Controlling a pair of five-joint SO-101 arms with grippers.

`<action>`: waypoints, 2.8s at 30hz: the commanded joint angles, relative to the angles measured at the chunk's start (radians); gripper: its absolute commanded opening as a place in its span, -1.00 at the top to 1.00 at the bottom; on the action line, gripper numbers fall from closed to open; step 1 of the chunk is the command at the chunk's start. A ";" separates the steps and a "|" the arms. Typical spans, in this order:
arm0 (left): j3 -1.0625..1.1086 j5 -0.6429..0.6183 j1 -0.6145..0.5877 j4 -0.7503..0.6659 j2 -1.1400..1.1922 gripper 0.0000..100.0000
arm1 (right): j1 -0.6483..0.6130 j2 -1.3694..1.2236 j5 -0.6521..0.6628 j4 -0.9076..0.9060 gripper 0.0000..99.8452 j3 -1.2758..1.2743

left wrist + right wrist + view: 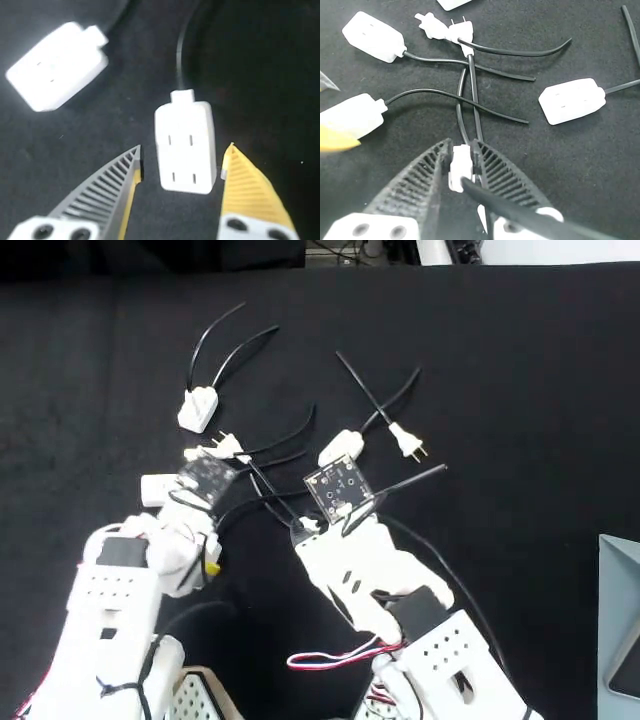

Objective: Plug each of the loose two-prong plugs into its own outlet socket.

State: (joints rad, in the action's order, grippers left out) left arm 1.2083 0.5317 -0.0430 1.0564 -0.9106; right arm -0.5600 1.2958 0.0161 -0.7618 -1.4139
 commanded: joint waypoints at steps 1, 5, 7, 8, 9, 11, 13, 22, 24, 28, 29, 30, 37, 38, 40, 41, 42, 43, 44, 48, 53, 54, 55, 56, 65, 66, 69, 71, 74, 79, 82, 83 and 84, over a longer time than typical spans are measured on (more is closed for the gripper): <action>-0.176 -0.009 -0.042 0.133 -0.011 0.47 | 0.012 -0.007 0.002 0.014 0.97 0.027; -0.223 -0.009 -0.041 0.196 0.000 0.47 | 0.012 -0.008 0.029 0.014 0.97 0.025; -0.202 -0.011 -0.039 0.187 0.003 0.47 | 0.012 -0.008 0.029 0.014 0.97 0.025; -0.183 -0.011 -0.039 0.167 0.003 0.47 | 0.012 -0.008 0.029 0.014 0.97 0.025; -0.162 -0.011 -0.039 0.147 0.003 0.47 | 0.012 -0.008 0.029 0.014 0.97 0.025; -0.114 -0.028 -0.039 0.097 0.003 0.47 | 0.012 -0.010 0.029 0.014 0.97 0.025; -0.085 -0.041 -0.039 0.068 0.005 0.47 | 0.012 -0.010 0.029 0.014 0.97 0.025; -0.105 -0.046 -0.005 0.055 0.109 0.47 | 0.012 -0.010 0.029 0.014 0.97 0.025; -0.153 -0.048 -0.005 0.055 0.199 0.47 | 0.012 -0.010 0.029 0.014 0.97 0.025; -0.263 -0.048 -0.010 0.063 0.390 0.47 | 0.012 -0.010 0.029 0.014 0.97 0.025; -0.283 -0.048 -0.008 0.063 0.434 0.47 | 0.012 -0.010 0.029 0.014 0.97 0.025; -0.302 -0.048 -0.007 0.058 0.479 0.47 | 0.012 -0.010 0.029 0.014 0.97 0.025; -0.417 -0.046 0.001 0.054 0.674 0.63 | 0.012 -0.005 0.031 0.014 0.97 0.015; -0.429 -0.048 0.001 0.052 0.686 0.68 | 0.012 -0.005 0.031 0.014 0.97 0.015; -0.438 -0.069 0.007 0.017 0.701 0.74 | 0.012 -0.005 0.031 0.014 0.97 0.015; -0.438 -0.091 0.013 -0.008 0.709 0.76 | 0.012 -0.005 0.031 0.014 0.97 0.015; -0.437 -0.103 0.021 -0.032 0.712 0.78 | 0.012 -0.005 0.031 0.014 0.97 0.015; -0.433 -0.112 0.038 -0.054 0.713 0.80 | 0.012 -0.005 0.031 0.014 0.97 0.015; -0.424 -0.114 0.061 -0.075 0.713 0.81 | 0.012 -0.005 0.031 0.014 0.97 0.015; -0.404 -0.115 0.182 -0.115 0.712 0.83 | 0.012 -0.008 0.031 0.014 0.97 0.015; -0.412 -0.117 0.237 -0.114 0.712 0.80 | 0.012 -0.010 0.031 0.014 0.97 0.015; -0.412 -0.117 0.234 -0.107 0.712 0.75 | 0.012 -0.010 0.031 0.014 0.97 0.015; -0.406 -0.117 0.232 -0.107 0.709 0.67 | 0.012 -0.010 0.031 0.014 0.97 0.015; -0.400 -0.117 0.225 -0.100 0.704 0.57 | 0.012 -0.010 0.031 0.014 0.97 0.015; -0.435 -0.178 0.117 0.011 0.606 0.41 | 0.026 -0.010 0.031 0.014 0.97 0.021; -0.441 -0.178 0.102 0.034 0.580 0.41 | 0.035 -0.010 0.031 0.014 0.97 0.024; -0.453 -0.178 0.059 0.091 0.482 0.41 | 0.041 -0.010 0.031 0.012 0.97 0.025; -0.453 -0.178 0.027 0.124 0.408 0.41 | 0.038 -0.012 0.031 -0.025 0.97 0.051; -0.447 -0.186 -0.047 0.170 0.287 0.41 | 0.037 -0.012 0.031 -0.115 0.97 0.139; -0.441 -0.245 -0.254 0.213 0.107 0.41 | -0.084 -0.045 0.031 -0.170 0.97 0.213; -0.397 -0.316 -0.366 0.212 0.018 0.41 | -0.160 -0.143 0.031 -0.152 0.97 0.248; -0.374 -0.333 -0.389 0.212 -0.011 0.41 | -0.173 -0.185 0.031 -0.137 0.97 0.265; -0.349 -0.347 -0.407 0.210 -0.041 0.41 | -0.186 -0.229 0.031 -0.118 0.97 0.280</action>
State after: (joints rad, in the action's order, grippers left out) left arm 0.8293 0.2309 -0.3851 1.2605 -0.8677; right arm -0.6997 1.1577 0.0361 -0.9183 -1.2221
